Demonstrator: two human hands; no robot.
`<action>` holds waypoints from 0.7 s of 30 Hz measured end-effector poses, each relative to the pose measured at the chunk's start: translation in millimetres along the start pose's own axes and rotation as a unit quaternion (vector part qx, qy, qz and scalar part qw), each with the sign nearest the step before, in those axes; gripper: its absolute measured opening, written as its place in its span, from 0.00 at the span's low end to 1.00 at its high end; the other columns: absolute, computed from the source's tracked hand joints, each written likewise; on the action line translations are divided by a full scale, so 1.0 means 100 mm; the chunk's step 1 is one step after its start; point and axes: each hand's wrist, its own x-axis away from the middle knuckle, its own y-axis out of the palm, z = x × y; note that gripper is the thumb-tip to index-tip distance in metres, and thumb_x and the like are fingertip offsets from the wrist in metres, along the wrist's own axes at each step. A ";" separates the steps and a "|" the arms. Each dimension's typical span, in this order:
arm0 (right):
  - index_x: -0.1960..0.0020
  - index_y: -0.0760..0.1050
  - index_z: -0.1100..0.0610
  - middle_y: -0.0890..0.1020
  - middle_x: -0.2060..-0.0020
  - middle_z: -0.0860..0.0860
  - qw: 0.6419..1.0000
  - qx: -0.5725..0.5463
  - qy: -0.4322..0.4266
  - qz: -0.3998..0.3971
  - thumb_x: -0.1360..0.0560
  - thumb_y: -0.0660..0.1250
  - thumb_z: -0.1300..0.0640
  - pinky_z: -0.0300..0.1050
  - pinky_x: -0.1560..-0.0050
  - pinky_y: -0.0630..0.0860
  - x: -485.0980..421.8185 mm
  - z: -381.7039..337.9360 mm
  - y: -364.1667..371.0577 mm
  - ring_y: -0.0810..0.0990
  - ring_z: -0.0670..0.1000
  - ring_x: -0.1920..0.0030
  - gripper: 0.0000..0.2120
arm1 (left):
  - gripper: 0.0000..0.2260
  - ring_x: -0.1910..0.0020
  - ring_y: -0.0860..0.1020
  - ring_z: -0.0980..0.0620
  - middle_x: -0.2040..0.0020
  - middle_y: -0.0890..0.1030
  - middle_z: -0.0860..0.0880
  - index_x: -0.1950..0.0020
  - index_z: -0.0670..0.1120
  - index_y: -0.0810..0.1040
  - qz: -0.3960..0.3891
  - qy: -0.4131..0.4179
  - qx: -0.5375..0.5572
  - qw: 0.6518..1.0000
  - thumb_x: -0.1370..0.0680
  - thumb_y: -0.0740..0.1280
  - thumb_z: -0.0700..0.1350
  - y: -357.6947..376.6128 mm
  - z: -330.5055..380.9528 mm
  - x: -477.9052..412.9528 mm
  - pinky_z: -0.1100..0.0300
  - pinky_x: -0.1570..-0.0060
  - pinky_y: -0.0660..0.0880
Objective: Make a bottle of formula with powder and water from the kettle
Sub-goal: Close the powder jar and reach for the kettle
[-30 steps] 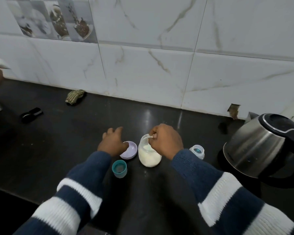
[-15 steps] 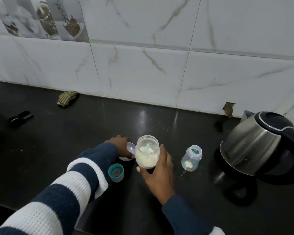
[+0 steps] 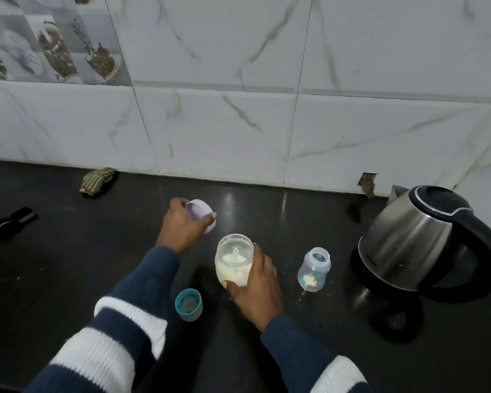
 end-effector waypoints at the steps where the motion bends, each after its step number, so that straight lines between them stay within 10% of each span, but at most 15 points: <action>1: 0.23 0.51 0.51 0.65 0.29 0.52 1.000 0.002 -0.001 -0.003 0.32 0.73 0.47 0.48 0.33 0.68 -0.01 0.00 0.01 0.64 0.54 0.29 0.45 | 0.30 0.39 0.74 0.45 0.36 0.74 0.44 0.34 0.46 0.65 0.013 0.012 0.058 0.998 0.30 0.75 0.53 0.01 0.05 0.09 0.54 0.44 0.73; 4: 0.23 0.51 0.50 0.66 0.30 0.51 1.000 0.007 -0.001 -0.005 0.31 0.72 0.45 0.49 0.34 0.69 -0.04 -0.02 0.01 0.65 0.54 0.30 0.45 | 0.33 0.41 0.76 0.53 0.37 0.74 0.47 0.32 0.51 0.65 -0.033 0.052 0.195 0.979 0.33 0.78 0.49 0.16 0.07 0.42 0.57 0.44 0.76; 8: 0.23 0.51 0.48 0.67 0.31 0.50 1.000 -0.011 -0.002 -0.013 0.32 0.73 0.43 0.49 0.36 0.71 -0.07 -0.05 0.01 0.65 0.53 0.30 0.46 | 0.36 0.39 0.74 0.53 0.37 0.69 0.51 0.31 0.52 0.68 -0.062 0.118 0.116 0.984 0.35 0.79 0.46 0.31 -0.09 0.65 0.55 0.37 0.74; 14: 0.23 0.51 0.47 0.67 0.31 0.50 0.999 -0.038 0.012 -0.018 0.33 0.72 0.46 0.48 0.35 0.69 -0.07 -0.08 0.07 0.65 0.53 0.30 0.45 | 0.33 0.43 0.71 0.61 0.39 0.69 0.54 0.34 0.50 0.68 -0.031 0.179 0.027 0.983 0.35 0.79 0.46 0.25 -0.15 0.68 0.81 0.48 0.64; 21: 0.23 0.53 0.51 0.67 0.31 0.53 0.999 -0.040 0.015 -0.012 0.32 0.69 0.52 0.48 0.34 0.69 -0.08 -0.08 0.09 0.66 0.56 0.30 0.42 | 0.36 0.38 0.68 0.57 0.36 0.68 0.56 0.30 0.48 0.66 -0.036 0.129 0.001 0.991 0.34 0.79 0.45 0.28 -0.26 0.74 0.65 0.41 0.65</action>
